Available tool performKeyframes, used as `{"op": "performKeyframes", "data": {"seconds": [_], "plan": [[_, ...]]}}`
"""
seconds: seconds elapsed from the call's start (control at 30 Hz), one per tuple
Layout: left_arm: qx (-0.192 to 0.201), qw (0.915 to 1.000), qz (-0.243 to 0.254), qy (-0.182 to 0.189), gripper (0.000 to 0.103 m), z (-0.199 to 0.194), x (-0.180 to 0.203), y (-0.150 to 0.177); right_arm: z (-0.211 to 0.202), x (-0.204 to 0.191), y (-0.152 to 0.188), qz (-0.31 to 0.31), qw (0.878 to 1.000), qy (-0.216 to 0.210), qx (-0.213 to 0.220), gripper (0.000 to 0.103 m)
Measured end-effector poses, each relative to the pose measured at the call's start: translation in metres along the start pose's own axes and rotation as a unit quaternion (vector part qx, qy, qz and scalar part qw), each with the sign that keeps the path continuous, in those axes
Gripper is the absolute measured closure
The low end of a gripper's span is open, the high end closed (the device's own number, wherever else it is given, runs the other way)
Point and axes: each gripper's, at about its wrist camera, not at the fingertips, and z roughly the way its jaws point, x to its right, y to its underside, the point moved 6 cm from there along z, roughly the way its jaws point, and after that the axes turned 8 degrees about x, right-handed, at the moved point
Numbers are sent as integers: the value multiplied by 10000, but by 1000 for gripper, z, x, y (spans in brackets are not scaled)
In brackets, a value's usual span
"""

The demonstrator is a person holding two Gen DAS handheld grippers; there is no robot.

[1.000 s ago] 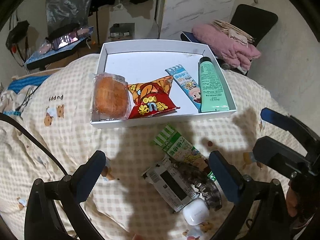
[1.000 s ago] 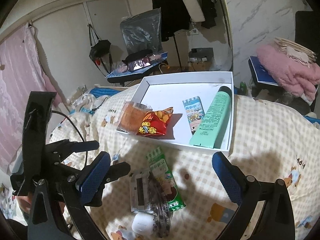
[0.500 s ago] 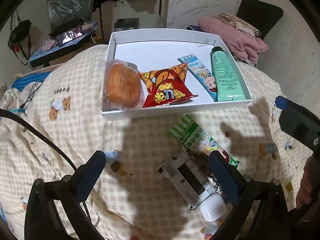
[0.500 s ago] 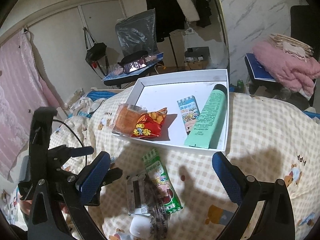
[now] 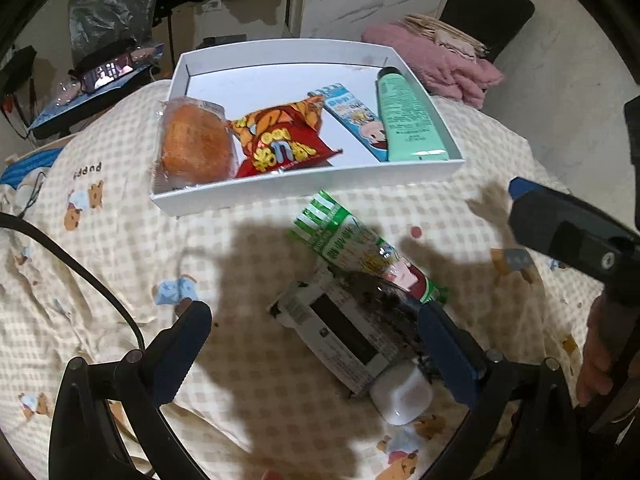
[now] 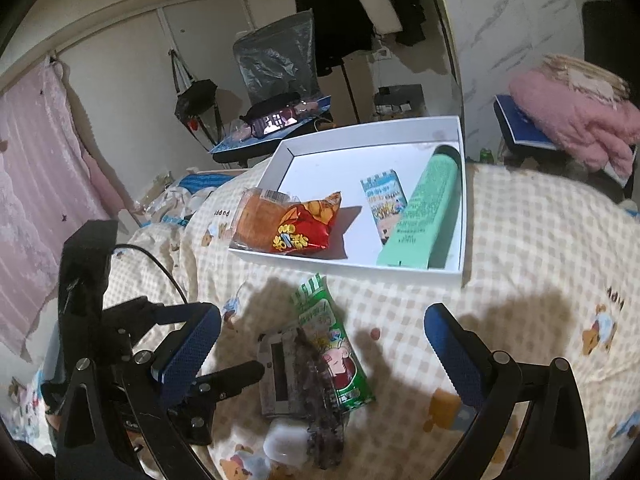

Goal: Organize objects
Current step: 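Withdraw both grippers from the box back toward the remaining pile, then position the left gripper around the white-grey packet beside the comb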

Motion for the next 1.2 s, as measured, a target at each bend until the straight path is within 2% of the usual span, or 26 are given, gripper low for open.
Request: {"op": "performKeyframes", "data": {"seconds": [0.27,0.37,0.5,0.7,0.87,1.03,1.1,1.2], "plan": [[-52,9991,329,-258,0,2,2,19,-6,-16,22,-186,9998,-79,-17,1],[-74,9995,268,-151,0,2,2,25,-11,-27,30,-404,9990,-176,33,1],[88,9999,127,-49,0,-2,1,28,-14,-36,40,-640,9976,-233,72,1],[357,9986,-186,339,0,-10,1,35,-17,-31,50,-626,9978,-205,73,1],[322,9982,-331,388,0,-6,-1,39,-18,-32,55,-797,9968,-92,66,1],[454,9965,-514,470,0,-4,-6,40,-12,-29,57,-749,9971,5,132,1],[345,9967,-560,473,0,1,-7,42,-10,-29,57,-735,9971,3,184,1],[-22,9975,-559,433,0,14,-6,47,-6,-29,58,-735,9969,57,262,1]]}}
